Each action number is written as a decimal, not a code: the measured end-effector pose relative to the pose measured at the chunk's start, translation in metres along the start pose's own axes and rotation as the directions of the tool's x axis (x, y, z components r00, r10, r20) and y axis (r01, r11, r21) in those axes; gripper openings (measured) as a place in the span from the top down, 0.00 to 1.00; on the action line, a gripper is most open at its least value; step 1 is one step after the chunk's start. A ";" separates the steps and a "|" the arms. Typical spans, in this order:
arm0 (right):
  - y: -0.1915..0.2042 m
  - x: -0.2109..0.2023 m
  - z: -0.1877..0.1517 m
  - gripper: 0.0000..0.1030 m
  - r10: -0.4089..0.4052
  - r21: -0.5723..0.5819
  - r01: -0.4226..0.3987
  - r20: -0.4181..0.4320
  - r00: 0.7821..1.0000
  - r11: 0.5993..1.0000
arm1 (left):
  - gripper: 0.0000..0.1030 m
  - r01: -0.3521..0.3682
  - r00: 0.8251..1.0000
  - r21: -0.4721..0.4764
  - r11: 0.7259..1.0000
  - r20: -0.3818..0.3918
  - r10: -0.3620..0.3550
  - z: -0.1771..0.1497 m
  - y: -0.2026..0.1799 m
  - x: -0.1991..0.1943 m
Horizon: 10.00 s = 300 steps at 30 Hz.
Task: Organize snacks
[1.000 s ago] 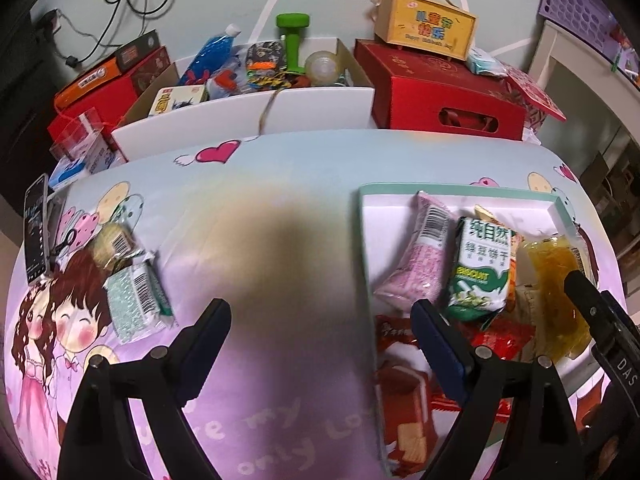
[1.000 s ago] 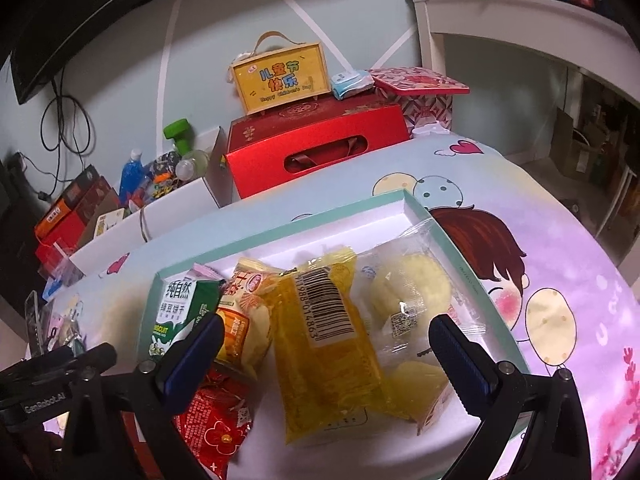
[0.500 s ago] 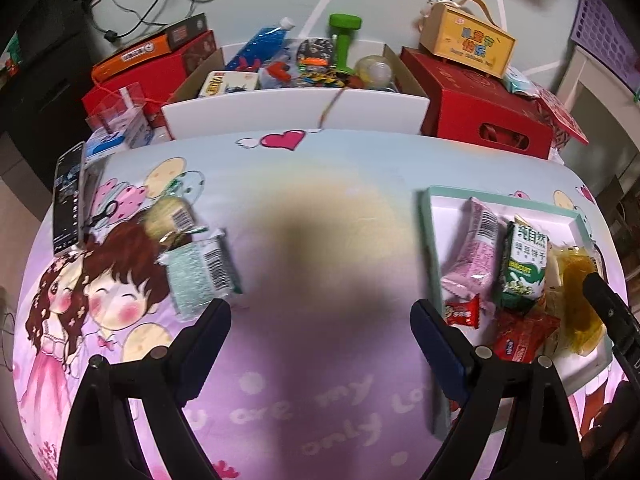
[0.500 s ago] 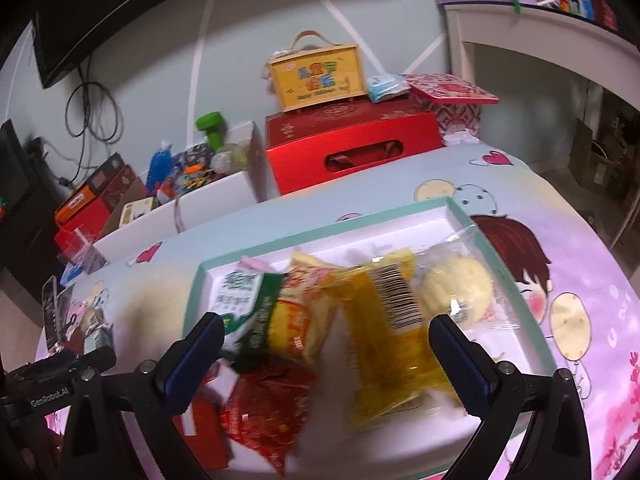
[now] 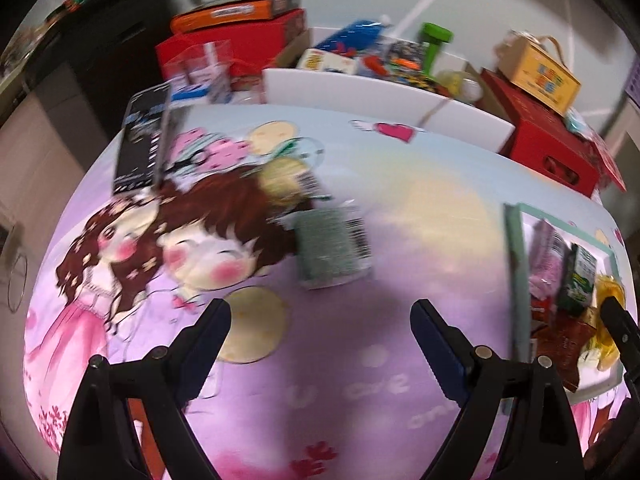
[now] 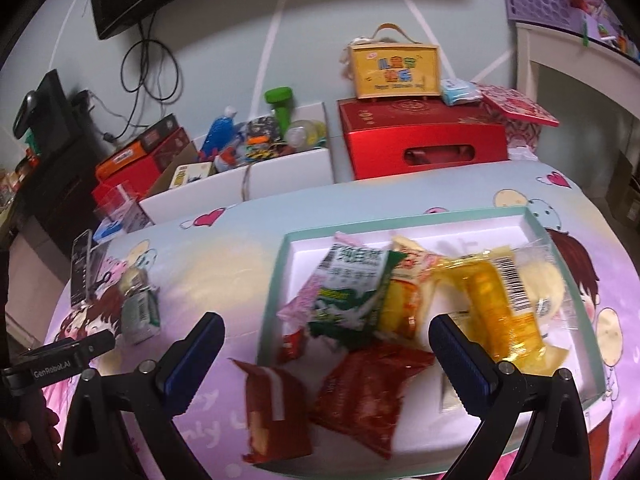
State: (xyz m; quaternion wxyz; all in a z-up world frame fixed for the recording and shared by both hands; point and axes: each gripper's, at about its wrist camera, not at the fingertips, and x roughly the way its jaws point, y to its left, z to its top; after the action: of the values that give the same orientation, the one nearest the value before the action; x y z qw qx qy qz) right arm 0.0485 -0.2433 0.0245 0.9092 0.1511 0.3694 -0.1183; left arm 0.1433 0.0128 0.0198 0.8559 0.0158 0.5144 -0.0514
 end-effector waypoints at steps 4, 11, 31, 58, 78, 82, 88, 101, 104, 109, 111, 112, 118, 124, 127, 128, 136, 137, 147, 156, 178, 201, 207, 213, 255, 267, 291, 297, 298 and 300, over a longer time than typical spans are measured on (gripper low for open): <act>0.013 0.000 -0.003 0.00 0.023 -0.014 -0.023 -0.004 1.000 1.000 | 0.11 -0.018 1.000 -0.052 0.998 -0.010 0.018 -0.005 0.026 0.001; 0.049 0.004 -0.010 0.00 0.070 -0.064 -0.072 -0.022 0.997 0.995 | 0.11 -0.027 0.999 -0.111 0.993 -0.021 0.025 -0.011 0.055 0.002; 0.101 0.022 -0.031 0.00 0.100 -0.174 -0.105 -0.036 0.994 0.979 | 0.11 0.042 0.998 -0.064 0.997 -0.037 -0.045 0.008 0.043 0.032; 0.174 0.082 -0.032 0.00 0.164 -0.283 -0.191 -0.116 0.980 0.940 | 0.11 0.154 0.988 -0.061 0.986 0.010 -0.154 0.067 0.086 0.070; 0.197 0.145 -0.019 0.00 0.099 -0.300 -0.146 -0.165 0.981 0.943 | 0.11 0.217 0.976 -0.024 0.976 -0.012 -0.217 0.098 0.070 0.106; 0.187 0.149 -0.015 0.11 0.099 -0.269 -0.143 -0.170 0.980 0.953 | 0.11 0.220 0.975 -0.008 0.976 -0.020 -0.220 0.104 0.059 0.113; 0.180 0.151 -0.012 0.26 0.085 -0.257 -0.125 -0.162 0.983 0.958 | 0.11 0.198 0.980 0.033 0.980 -0.039 -0.197 0.109 0.043 0.125; 0.178 0.148 -0.010 0.45 0.107 -0.249 -0.145 -0.159 0.982 0.958 | 0.34 0.101 0.995 0.070 0.992 -0.018 -0.100 0.107 0.034 0.130; 0.177 0.147 -0.010 0.46 0.114 -0.242 -0.152 -0.162 0.980 0.958 | 0.38 0.106 0.994 0.053 0.993 -0.010 -0.105 0.107 0.038 0.128; 0.174 0.143 -0.012 0.47 0.125 -0.231 -0.163 -0.170 0.977 0.959 | 0.50 0.106 0.994 0.024 0.994 -0.007 -0.106 0.102 0.042 0.123; 0.173 0.139 -0.014 0.48 0.132 -0.226 -0.170 -0.176 0.975 0.959 | 0.50 0.108 0.994 0.017 0.994 -0.008 -0.108 0.099 0.043 0.120; 0.172 0.137 -0.015 0.48 0.135 -0.225 -0.174 -0.179 0.975 0.959 | 0.50 0.109 0.994 0.015 0.994 -0.009 -0.109 0.097 0.043 0.119; 0.167 0.113 -0.021 0.48 0.154 -0.212 -0.190 -0.176 0.972 0.959 | 0.50 0.127 0.992 -0.011 0.992 -0.010 -0.127 0.081 0.040 0.099; 0.154 0.078 -0.024 0.48 0.171 -0.197 -0.200 -0.152 0.973 0.960 | 0.50 0.150 0.989 -0.041 0.988 0.005 -0.150 0.067 0.036 0.069; 0.144 0.060 -0.025 0.48 0.178 -0.181 -0.201 -0.135 0.975 0.963 | 0.50 0.158 0.987 -0.052 0.986 0.010 -0.158 0.059 0.033 0.054; 0.140 0.054 -0.025 0.48 0.179 -0.175 -0.200 -0.128 0.976 0.964 | 0.50 0.158 0.987 -0.054 0.986 0.011 -0.158 0.057 0.032 0.050; 0.111 0.010 -0.027 0.48 0.178 -0.141 -0.186 -0.067 0.982 0.972 | 0.50 0.169 0.984 -0.053 0.984 0.065 -0.166 0.044 0.020 0.005; 0.107 0.006 -0.026 0.48 0.178 -0.137 -0.185 -0.060 0.982 0.973 | 0.50 0.170 0.984 -0.050 0.984 0.070 -0.166 0.043 0.017 0.001; 0.078 -0.023 -0.026 0.48 0.174 -0.094 -0.174 -0.011 0.985 0.980 | 0.50 0.180 0.980 -0.037 0.983 0.092 -0.176 0.018 0.001 -0.024; 0.056 -0.024 -0.027 0.48 0.165 -0.064 -0.164 0.008 0.986 0.984 | 0.50 0.179 0.977 0.010 0.984 0.116 -0.179 0.017 -0.020 -0.033; -0.015 -0.029 -0.013 0.48 0.085 0.100 -0.090 0.057 0.995 0.991 | 0.50 0.187 0.968 0.188 0.964 0.131 -0.213 0.005 -0.098 -0.051; -0.097 -0.028 0.006 0.48 -0.030 0.212 0.006 0.109 0.994 0.977 | 0.50 0.333 0.933 0.288 0.898 0.041 -0.359 0.029 -0.183 -0.016; -0.102 -0.019 0.005 0.48 -0.022 0.226 0.001 0.090 0.996 0.974 | 0.50 0.304 0.946 0.319 0.898 0.012 -0.324 0.042 -0.201 0.014; -0.100 -0.011 0.003 0.48 -0.009 0.217 -0.008 0.079 0.997 0.976 | 0.50 0.289 0.953 0.331 0.898 -0.010 -0.303 0.048 -0.210 0.037; -0.083 0.004 0.003 0.45 -0.048 0.141 0.043 0.032 0.998 0.989 | 0.30 0.361 0.932 0.245 0.900 -0.054 -0.359 0.041 -0.203 0.059; -0.075 -0.001 0.005 0.39 -0.065 0.114 0.061 0.039 0.997 0.992 | 0.20 0.364 0.928 0.213 0.907 -0.002 -0.373 0.027 -0.176 0.033; -0.086 0.002 0.004 0.01 -0.147 0.148 0.141 0.030 0.989 0.979 | 0.04 0.163 0.981 0.237 0.958 0.061 -0.182 0.026 -0.162 0.026; -0.090 0.002 0.003 0.00 -0.151 0.161 0.144 0.031 0.988 0.976 | 0.04 0.149 0.985 0.243 0.959 0.049 -0.165 0.024 -0.164 0.031; -0.090 0.003 0.003 0.00 -0.150 0.162 0.143 0.031 0.988 0.976 | 0.04 0.148 0.985 0.240 0.960 0.049 -0.164 0.024 -0.163 0.032; -0.090 0.002 0.004 0.00 -0.149 0.160 0.142 0.035 0.988 0.977 | 0.04 0.147 0.985 0.233 0.961 0.052 -0.164 0.025 -0.162 0.032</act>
State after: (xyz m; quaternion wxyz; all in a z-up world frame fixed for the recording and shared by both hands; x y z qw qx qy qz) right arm 0.0230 -0.3281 0.0086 0.8918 0.1918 0.3477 -0.2167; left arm 0.1629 -0.1528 0.0073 0.8594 0.0719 0.4740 -0.1778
